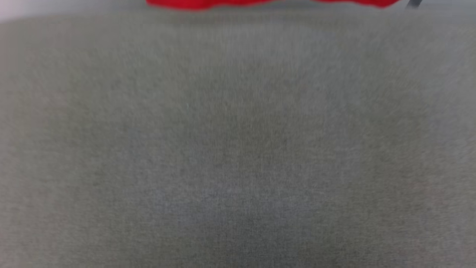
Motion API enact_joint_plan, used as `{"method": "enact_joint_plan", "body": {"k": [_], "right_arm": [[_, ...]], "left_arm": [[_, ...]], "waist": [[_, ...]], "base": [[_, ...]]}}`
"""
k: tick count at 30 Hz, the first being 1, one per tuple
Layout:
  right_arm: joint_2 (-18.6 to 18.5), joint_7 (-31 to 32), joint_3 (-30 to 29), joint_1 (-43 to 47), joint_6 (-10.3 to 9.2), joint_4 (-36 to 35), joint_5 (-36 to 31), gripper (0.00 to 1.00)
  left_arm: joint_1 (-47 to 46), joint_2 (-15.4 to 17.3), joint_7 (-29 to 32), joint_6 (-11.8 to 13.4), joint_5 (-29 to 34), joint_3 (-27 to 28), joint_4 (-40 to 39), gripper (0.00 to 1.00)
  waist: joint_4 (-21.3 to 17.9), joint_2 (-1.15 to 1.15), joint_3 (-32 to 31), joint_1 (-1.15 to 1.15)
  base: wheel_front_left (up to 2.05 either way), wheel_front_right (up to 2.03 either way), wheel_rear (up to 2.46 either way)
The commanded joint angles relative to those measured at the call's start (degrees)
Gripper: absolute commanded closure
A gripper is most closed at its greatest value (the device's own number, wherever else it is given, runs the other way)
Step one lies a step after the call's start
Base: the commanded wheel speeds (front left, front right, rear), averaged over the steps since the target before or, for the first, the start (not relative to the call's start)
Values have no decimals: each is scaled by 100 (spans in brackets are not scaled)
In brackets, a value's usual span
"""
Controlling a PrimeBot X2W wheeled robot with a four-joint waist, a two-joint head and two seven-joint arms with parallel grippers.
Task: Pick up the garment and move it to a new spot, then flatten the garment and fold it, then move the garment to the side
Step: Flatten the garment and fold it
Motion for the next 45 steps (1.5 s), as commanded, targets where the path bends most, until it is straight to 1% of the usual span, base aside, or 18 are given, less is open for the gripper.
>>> {"method": "enact_joint_plan", "body": {"k": [1, 5, 7, 11, 13, 17, 19, 21, 23, 25, 26, 27, 32, 34, 37, 38, 43, 45], "right_arm": [[-20, -285, -80, -200, -4, 160, -207, 100], [-21, -594, -291, -508, -4, 376, -659, 100], [-20, -633, -436, -549, -4, 327, -934, 100], [31, -643, -868, -397, -4, -363, -1461, 100], [116, -642, -1057, -243, -4, -524, -1691, 100], [307, -640, -1262, -90, -4, -565, -1908, 100], [392, -640, -1229, 66, -4, -477, -1865, 100], [382, -640, -1112, 159, -4, -359, -1772, 100], [370, -641, -1075, 214, -4, -184, -1499, 100], [393, -626, -1077, 312, -4, 201, -1106, 100], [393, -626, -1077, 312, -4, 201, -1106, 100], [429, -412, -1136, 315, -4, 542, -605, 100], [398, 589, -1147, 608, -4, 1027, 536, 100], [375, 957, -1211, 787, -4, 1071, 951, 100], [339, 1534, -1326, 1111, -4, 1119, 1487, 100], [339, 1534, -1326, 1111, -4, 1119, 1487, 100], [154, 2293, -1265, 1667, -3, 988, 1902, 100], [21, 2568, -1259, 1925, -4, 921, 2034, 100]], "left_arm": [[-189, -119, -230, -36, 42, 5, 120, 100], [-580, -279, -810, -125, 64, 29, 347, 100], [-663, -375, -1089, -176, 53, 12, 469, 100], [-863, -515, -1727, -234, -7, 10, 619, 100], [-824, -585, -1933, -251, -35, -33, 738, 100], [-696, -705, -2041, -276, -182, -168, 918, 100], [-586, -726, -1968, -277, -287, -283, 949, 100], [-461, -733, -1863, -266, -441, -376, 952, 100], [-324, -738, -1717, -268, -580, -507, 906, 100], [-166, -725, -1447, -269, -756, -600, 949, 100], [-166, -725, -1447, -269, -756, -600, 949, 100], [-35, -702, -1215, -268, -891, -713, 924, 100], [478, -674, -462, -270, -1217, -954, 1053, 100], [720, -650, -224, -269, -1322, -1060, 1037, 100], [1113, -556, -26, -269, -1536, -1110, 952, 100], [1113, -556, -26, -269, -1536, -1110, 952, 100], [1669, -413, 301, -270, -1893, -1138, 745, 100], [1902, -370, 473, -270, -2058, -1146, 630, 100]], "waist": [[81, 0, 1695, 0], [160, 0, 2261, 0], [223, 0, 2440, 0], [396, 0, 2714, 0], [477, 0, 2798, 0], [572, 0, 2900, 0], [606, 0, 2885, 0], [642, 0, 2796, 0], [680, 0, 2645, 0], [696, 0, 2463, 0], [696, 0, 2463, 0], [711, 0, 2281, 0], [688, 0, 1758, 0], [670, 0, 1541, 0], [626, 0, 1225, 0], [626, 0, 1225, 0], [559, 0, 734, 0], [558, 0, 534, 0]], "base": [[0, 0, 0], [0, 0, 0], [0, 0, 0], [0, 0, 0], [0, 0, 0], [0, 0, 0], [0, 0, 0], [0, 0, 0], [0, 0, 0], [0, 0, 0], [0, 0, 0], [0, 0, 0], [0, 0, 0], [0, 0, 0], [0, 0, 0], [0, 0, 0], [0, 0, 0], [0, 0, 0]]}}
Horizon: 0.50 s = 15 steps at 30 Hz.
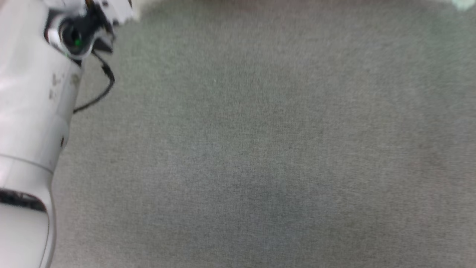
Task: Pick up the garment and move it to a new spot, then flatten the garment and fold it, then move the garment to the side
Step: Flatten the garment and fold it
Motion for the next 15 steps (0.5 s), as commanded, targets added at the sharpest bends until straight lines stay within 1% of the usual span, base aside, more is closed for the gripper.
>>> {"method": "enact_joint_plan", "body": {"k": [1, 6, 9, 13, 15], "right_arm": [[-82, 241, 46, 221, -3, -42, 90, 100], [-264, 1342, 178, 886, -3, -413, 445, 100], [-363, 1940, 262, 1410, -3, -866, 635, 100], [-530, 2618, 212, 2282, -3, -1619, 919, 100], [-576, 2921, 136, 2751, -3, -2043, 1015, 100]], "left_arm": [[205, 89, 123, -18, -69, -29, -60, 100], [793, 311, 571, -18, -301, -118, -423, 100], [1226, 476, 886, -6, -407, -189, -689, 100], [1912, 722, 1144, 192, -467, -281, -1273, 100], [2299, 890, 1204, 363, -501, -296, -1659, 100]], "waist": [[-88, 0, -598, 0], [-125, 0, -1088, 0], [-144, 0, -1363, 0], [-143, 0, -1687, 0], [-142, 0, -1821, 0]], "base": [[0, 0, 0], [0, 0, 0], [0, 0, 0], [0, 0, 0], [0, 0, 0]]}}
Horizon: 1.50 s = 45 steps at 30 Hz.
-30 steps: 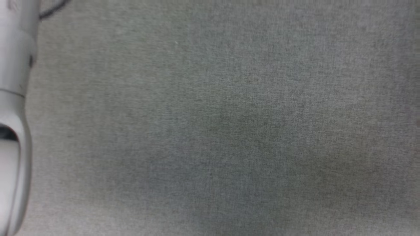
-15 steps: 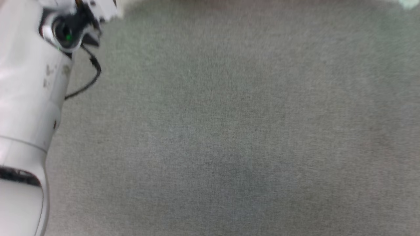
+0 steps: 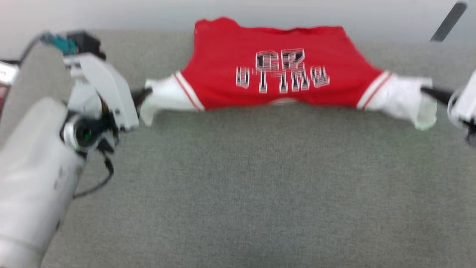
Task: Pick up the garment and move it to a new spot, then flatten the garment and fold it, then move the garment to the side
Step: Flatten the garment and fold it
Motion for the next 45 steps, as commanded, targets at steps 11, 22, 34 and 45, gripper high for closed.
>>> {"method": "enact_joint_plan", "body": {"k": [11, 22, 34, 45], "right_arm": [[214, 1912, -1237, 2764, -2, -2537, 125, 100], [1189, 3591, -2456, 4605, -2, -5001, -139, 100], [1660, 3946, -2692, 5477, -2, -5898, -377, 100], [1361, 3027, -2000, 5234, -2, -5626, -774, 0]], "left_arm": [[2545, 1258, 195, 1661, -503, 283, -3347, 100], [4696, 2203, -258, 3186, -746, 667, -5959, 100], [5961, 2039, -1165, 3467, -705, 747, -6492, 100], [5669, 1706, -1370, 3153, -441, 519, -6076, 100]], "waist": [[-7, 0, -756, 0], [6, 0, -723, 0], [11, 0, -541, 0], [123, 0, -414, 0]], "base": [[0, 0, 0], [0, 0, 0], [0, 0, 0], [0, 0, 0]]}}
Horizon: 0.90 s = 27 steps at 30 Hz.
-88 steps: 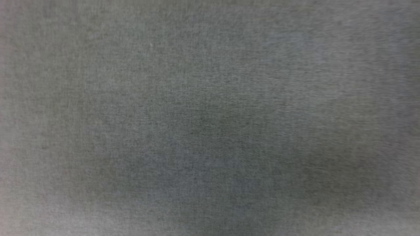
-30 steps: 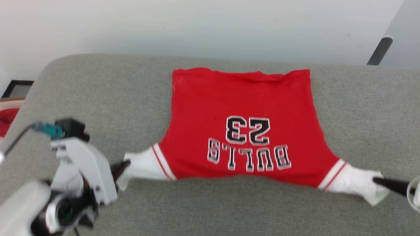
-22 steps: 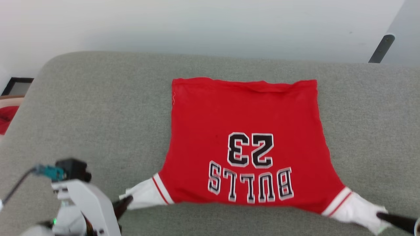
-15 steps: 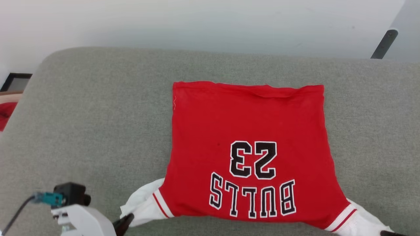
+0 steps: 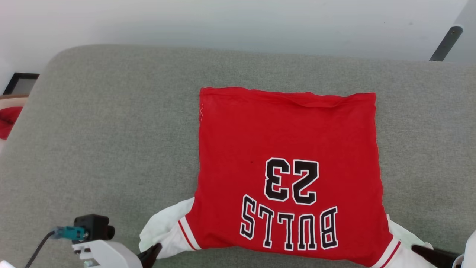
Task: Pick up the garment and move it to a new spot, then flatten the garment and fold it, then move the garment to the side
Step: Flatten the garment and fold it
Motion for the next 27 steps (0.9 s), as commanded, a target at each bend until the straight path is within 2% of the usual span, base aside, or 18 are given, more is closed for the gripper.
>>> {"method": "enact_joint_plan", "body": {"k": [1, 9, 14, 20, 27], "right_arm": [[-154, -123, 153, -105, -2, -65, -62, 0], [-585, -765, 439, -752, -2, -388, -166, 0], [-1002, -1412, 778, -1529, -2, -93, -572, 0], [-1379, -2288, 1300, -2938, -2, 1301, -1113, 0], [-1659, -2655, 1808, -4191, -2, 3131, -1548, 0]], "left_arm": [[-90, -90, -52, -63, 29, -15, 53, 100], [-190, -284, -179, -198, 104, -74, 168, 100], [-339, -382, -183, -267, 190, -140, 195, 100], [-710, -558, -105, -450, 333, -307, 328, 100], [-1144, -869, -18, -683, 492, -559, 539, 100]], "waist": [[28, 0, 41, 0], [90, 0, 241, 0], [173, 0, 406, 0], [427, 0, 664, 0], [860, 0, 950, 0]], "base": [[0, 0, 0], [0, 0, 0], [0, 0, 0], [0, 0, 0], [0, 0, 0]]}}
